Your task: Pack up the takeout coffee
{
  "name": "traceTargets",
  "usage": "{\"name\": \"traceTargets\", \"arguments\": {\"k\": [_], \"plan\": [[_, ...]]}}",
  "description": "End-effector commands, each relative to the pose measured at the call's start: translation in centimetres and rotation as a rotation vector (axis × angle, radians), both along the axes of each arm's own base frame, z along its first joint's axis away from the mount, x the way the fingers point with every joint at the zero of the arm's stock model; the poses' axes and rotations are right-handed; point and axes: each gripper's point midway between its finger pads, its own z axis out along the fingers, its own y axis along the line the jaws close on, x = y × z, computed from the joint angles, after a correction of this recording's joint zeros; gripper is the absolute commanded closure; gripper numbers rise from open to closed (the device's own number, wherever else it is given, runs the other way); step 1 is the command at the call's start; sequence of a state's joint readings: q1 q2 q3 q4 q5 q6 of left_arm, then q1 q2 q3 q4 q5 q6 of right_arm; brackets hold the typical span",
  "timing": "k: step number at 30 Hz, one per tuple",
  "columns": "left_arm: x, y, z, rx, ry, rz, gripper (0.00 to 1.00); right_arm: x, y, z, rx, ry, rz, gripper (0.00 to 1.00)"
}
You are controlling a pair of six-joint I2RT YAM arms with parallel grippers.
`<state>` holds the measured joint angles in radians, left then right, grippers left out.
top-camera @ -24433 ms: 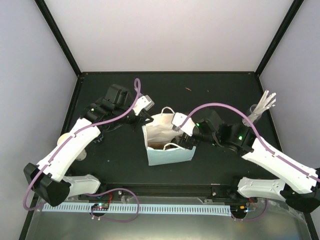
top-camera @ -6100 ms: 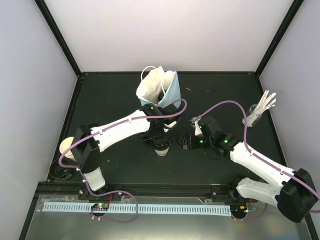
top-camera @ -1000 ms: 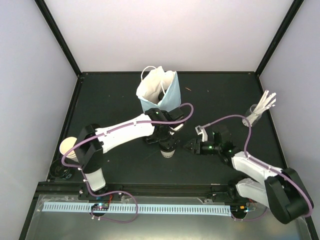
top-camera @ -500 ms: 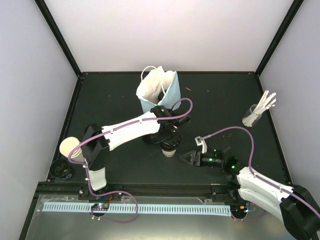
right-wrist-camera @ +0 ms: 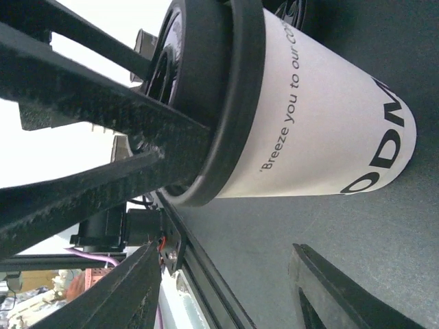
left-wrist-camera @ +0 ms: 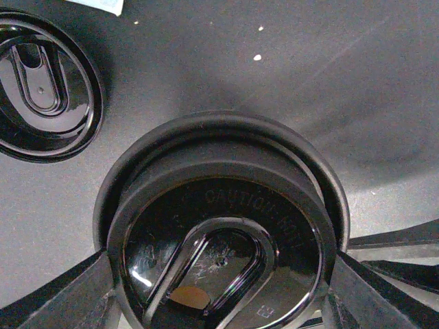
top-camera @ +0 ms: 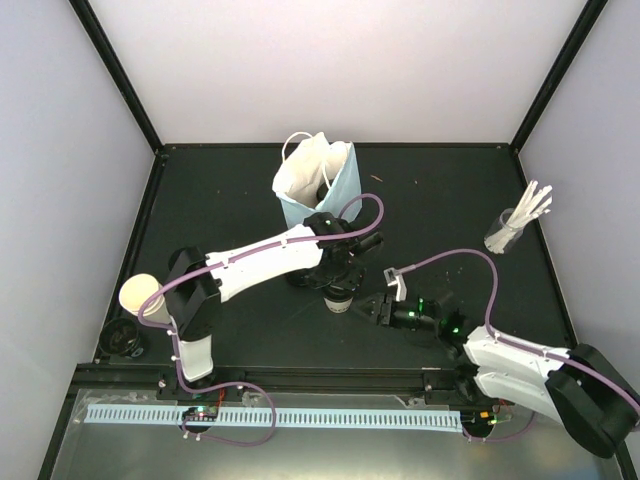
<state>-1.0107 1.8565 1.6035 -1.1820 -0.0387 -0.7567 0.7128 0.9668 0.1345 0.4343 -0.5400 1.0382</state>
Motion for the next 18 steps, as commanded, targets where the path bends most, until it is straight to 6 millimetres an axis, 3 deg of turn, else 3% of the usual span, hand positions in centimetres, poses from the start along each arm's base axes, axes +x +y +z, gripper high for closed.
{"name": "traceTargets", "arguments": {"k": [1,12,16,18], "plan": [[-3.0,-0.2,-5.2,0.071,0.172,0.012,0.29,1.3,1.0,2.0,0.057,-0.047,-0.023,0.47],[-3.3,-0.2,-5.9,0.066,0.180,0.003,0.28,2.4,1.6,1.5,0.101,0.018,-0.069,0.50],[-3.4,-0.1,-6.1,0.070,0.187,-0.004,0.28,2.9,1.4,0.6,0.086,0.072,-0.116,0.50],[-3.4,-0.2,-6.2,0.068,0.189,-0.008,0.28,3.1,0.7,-1.3,0.011,0.132,-0.159,0.51]]}}
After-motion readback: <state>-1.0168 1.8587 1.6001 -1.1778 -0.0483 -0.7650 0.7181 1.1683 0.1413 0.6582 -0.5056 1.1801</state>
